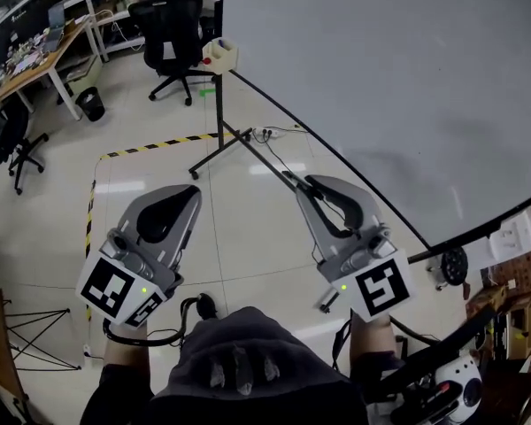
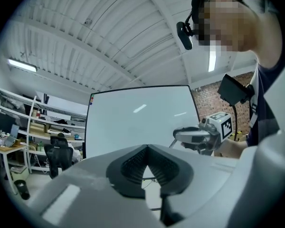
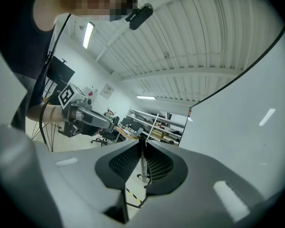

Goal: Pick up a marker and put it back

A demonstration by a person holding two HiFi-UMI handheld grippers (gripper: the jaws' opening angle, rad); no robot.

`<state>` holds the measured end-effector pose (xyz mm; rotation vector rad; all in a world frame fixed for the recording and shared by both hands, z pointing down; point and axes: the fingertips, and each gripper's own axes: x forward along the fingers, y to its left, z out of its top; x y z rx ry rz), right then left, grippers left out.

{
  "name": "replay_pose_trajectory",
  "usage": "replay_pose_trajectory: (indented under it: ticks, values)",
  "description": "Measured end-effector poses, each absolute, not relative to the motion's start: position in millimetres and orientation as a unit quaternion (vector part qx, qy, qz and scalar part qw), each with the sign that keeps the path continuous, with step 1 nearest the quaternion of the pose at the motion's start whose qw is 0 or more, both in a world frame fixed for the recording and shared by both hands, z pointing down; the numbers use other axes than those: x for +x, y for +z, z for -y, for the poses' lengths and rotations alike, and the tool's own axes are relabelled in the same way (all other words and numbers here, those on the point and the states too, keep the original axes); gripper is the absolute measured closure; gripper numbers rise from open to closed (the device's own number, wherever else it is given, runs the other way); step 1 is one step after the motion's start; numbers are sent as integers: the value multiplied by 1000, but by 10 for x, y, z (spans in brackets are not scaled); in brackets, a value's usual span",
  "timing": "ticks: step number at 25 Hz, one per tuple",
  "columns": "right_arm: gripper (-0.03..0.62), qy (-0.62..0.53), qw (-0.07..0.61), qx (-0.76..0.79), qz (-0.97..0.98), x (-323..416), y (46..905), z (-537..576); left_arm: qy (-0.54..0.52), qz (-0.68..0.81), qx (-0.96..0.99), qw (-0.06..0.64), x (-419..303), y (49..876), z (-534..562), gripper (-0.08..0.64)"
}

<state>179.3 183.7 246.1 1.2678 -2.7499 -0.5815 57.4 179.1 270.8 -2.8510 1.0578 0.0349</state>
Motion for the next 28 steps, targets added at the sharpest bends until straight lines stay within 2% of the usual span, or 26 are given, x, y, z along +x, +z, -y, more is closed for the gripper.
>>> replay_pose_trajectory:
  ticks: [28]
  values:
    - [549,-191,26,419,887,2100,2469,-1983,7,-354,-933,69,700,2636,-1917,554]
